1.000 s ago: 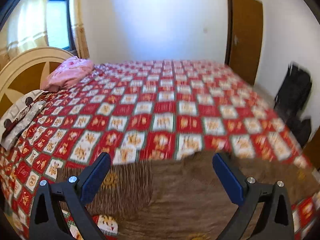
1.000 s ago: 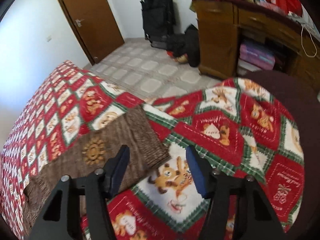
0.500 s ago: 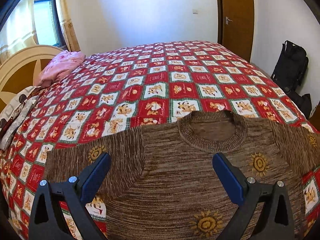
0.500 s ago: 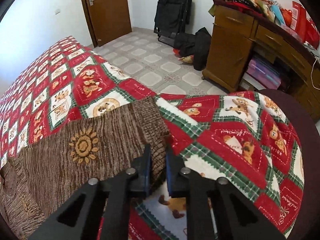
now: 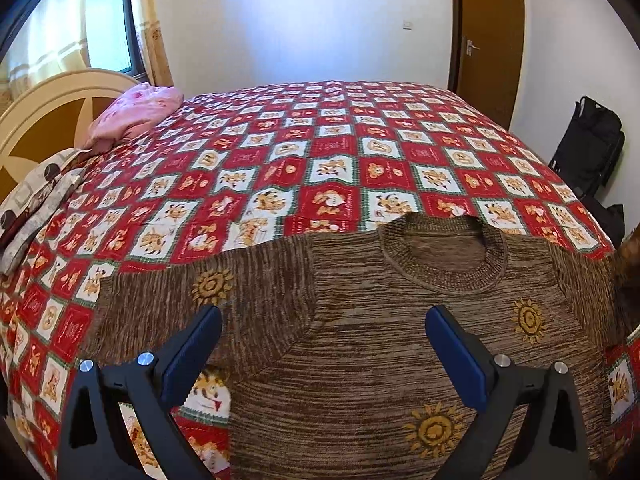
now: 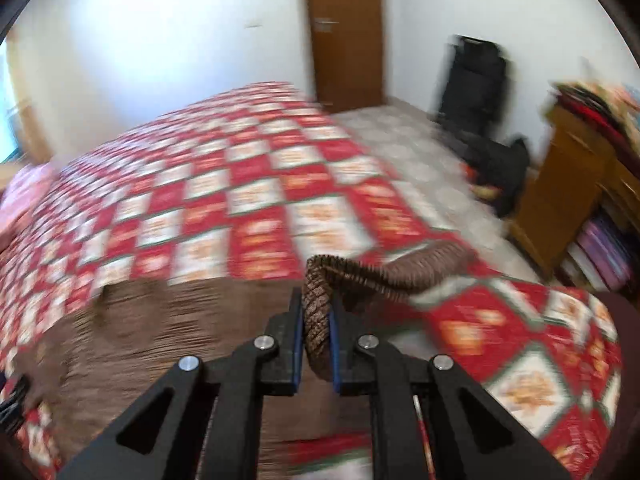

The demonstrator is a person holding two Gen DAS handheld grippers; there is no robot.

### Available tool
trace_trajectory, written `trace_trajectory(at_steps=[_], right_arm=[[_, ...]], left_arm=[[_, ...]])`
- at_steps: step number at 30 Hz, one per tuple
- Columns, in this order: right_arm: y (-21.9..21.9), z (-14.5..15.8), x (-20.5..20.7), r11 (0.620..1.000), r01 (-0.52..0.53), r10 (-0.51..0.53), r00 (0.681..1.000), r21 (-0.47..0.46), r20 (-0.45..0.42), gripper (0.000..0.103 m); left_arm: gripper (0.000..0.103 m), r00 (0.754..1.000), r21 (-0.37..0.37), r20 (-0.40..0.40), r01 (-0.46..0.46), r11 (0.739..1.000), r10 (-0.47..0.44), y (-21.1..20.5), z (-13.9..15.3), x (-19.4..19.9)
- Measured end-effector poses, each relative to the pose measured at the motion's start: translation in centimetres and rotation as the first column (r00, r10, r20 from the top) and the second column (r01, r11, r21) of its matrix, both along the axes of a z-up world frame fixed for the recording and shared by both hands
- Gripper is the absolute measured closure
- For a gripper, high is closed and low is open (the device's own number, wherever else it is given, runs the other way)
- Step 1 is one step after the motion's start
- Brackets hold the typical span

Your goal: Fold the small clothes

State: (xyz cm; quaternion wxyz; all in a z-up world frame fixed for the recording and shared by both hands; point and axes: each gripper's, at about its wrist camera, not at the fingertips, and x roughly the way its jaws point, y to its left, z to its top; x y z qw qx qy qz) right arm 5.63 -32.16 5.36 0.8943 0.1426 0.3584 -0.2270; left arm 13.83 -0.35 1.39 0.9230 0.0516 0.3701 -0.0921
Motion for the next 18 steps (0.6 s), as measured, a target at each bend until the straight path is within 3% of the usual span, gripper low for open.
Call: trace_trajectory(at_steps=[4, 7, 10, 14, 18], right_arm=[[7.6, -1.0, 3.5, 0.98, -0.196, 0.194, 0.98, 0.044, 0.039, 0.089], [13.1, -4.1, 5.9, 0.944, -0.314, 0.313, 0.949, 0.104, 0.03, 0.089], [16.9, -7.9, 7.1, 0.92, -0.367, 0.371, 0.929, 0.136, -0.003, 0.089], [18.4, -11.7, 7.4, 0.914, -0.378, 0.387, 0.921, 0.148, -0.041, 0.089], [18.0, -12.9, 7.2, 0.904, -0.377, 0.395, 0.917, 0.204, -0.058, 0.078]], left_arm=[[0.001, 0.999, -0.014, 0.022, -0.028, 1.0, 0.028, 1.5, 0.2, -0.4], [0.001, 0.998, -0.005, 0.035, -0.045, 0.999, 0.045, 2.5, 0.1, -0.7], [0.001, 0.998, 0.007, 0.032, -0.052, 0.999, 0.052, 3.4, -0.4, -0.8], [0.001, 0.997, 0.033, 0.032, -0.066, 0.997, 0.065, 4.2, -1.2, -0.9], [0.001, 0.998, 0.027, 0.01, -0.064, 0.998, 0.063, 4.3, -1.9, -0.7]])
